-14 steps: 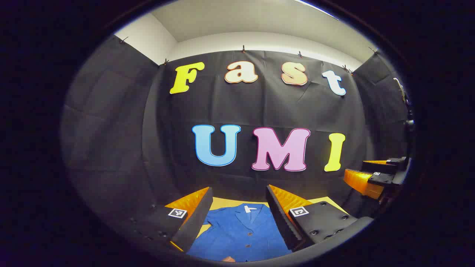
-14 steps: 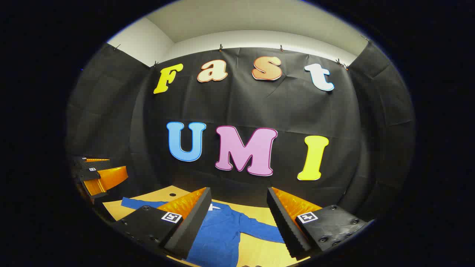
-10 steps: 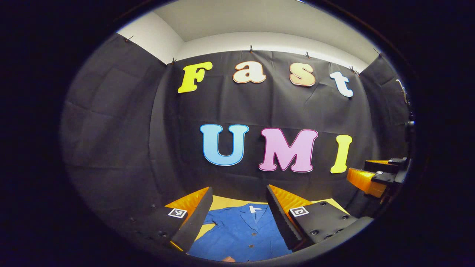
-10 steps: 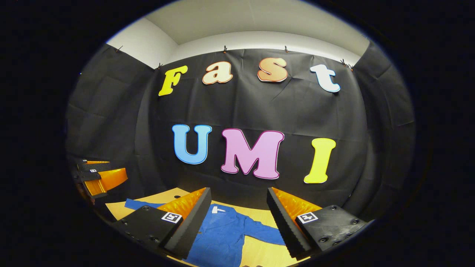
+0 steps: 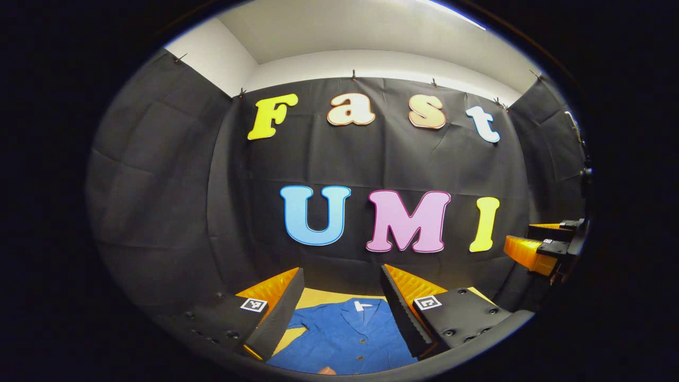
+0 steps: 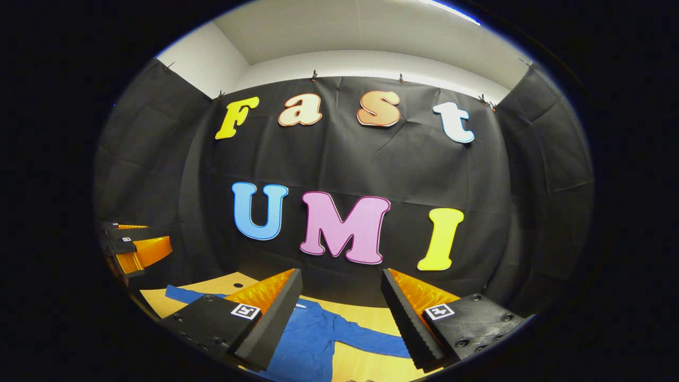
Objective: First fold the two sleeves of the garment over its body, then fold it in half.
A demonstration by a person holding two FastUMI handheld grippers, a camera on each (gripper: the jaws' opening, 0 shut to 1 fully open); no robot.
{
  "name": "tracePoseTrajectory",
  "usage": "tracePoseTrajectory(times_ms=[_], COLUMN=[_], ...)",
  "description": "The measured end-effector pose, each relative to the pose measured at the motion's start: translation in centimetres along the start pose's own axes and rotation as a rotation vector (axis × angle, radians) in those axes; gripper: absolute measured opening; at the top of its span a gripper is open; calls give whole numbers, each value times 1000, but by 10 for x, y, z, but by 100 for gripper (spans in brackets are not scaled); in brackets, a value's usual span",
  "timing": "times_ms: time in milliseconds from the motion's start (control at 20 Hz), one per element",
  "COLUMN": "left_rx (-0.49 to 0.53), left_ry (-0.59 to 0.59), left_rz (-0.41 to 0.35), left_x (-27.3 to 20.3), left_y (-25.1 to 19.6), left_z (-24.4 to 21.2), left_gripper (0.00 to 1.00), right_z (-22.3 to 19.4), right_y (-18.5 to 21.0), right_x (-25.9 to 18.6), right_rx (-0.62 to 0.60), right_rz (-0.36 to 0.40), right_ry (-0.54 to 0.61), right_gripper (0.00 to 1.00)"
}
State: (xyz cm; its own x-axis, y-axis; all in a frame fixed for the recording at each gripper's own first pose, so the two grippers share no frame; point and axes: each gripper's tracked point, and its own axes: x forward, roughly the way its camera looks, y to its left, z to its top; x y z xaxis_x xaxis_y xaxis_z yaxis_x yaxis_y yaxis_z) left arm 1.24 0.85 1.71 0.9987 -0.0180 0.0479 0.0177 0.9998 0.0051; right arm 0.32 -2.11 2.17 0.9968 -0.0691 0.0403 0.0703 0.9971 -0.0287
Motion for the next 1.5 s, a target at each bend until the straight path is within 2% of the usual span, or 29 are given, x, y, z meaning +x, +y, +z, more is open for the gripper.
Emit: tracePoseTrajectory(times_ms=[500,700,800,900,1000,1050,1100,1250,1350,1400,1500], left_rx=[-18,-14,-25,-12,21,31,33,12,7,12,33], left_ry=[30,44,60,64,66,70,69,83,90,93,113], left_rz=[-35,-43,-42,-38,-76,-93,-109,-144,-142,-135,-107], left_x=[11,17,24,30,34,35,40,48,55,57,64], left_y=[4,15,27,35,26,22,18,3,-2,-4,-8], left_z=[-11,-21,-26,-31,-37,-39,-40,-40,-43,-45,-54], left_gripper=[84,84,84,84,82,84,82,84,83,83,83], right_z=[-18,-17,-22,-33,-47,-55,-62,-89,-125,-151,-200], right_y=[-18,-45,-65,-85,-106,-117,-125,-156,-177,-187,-203], right_x=[2,22,36,49,62,65,68,80,85,85,90], right_rx=[-8,-52,-76,-51,8,30,50,87,114,114,140], right_rz=[-61,-84,-105,-116,-146,-168,-181,-219,-250,-250,-242], right_ry=[66,80,122,196,255,287,311,394,519,604,730], right_gripper=[96,96,96,96,96,96,96,96,92,96,97])
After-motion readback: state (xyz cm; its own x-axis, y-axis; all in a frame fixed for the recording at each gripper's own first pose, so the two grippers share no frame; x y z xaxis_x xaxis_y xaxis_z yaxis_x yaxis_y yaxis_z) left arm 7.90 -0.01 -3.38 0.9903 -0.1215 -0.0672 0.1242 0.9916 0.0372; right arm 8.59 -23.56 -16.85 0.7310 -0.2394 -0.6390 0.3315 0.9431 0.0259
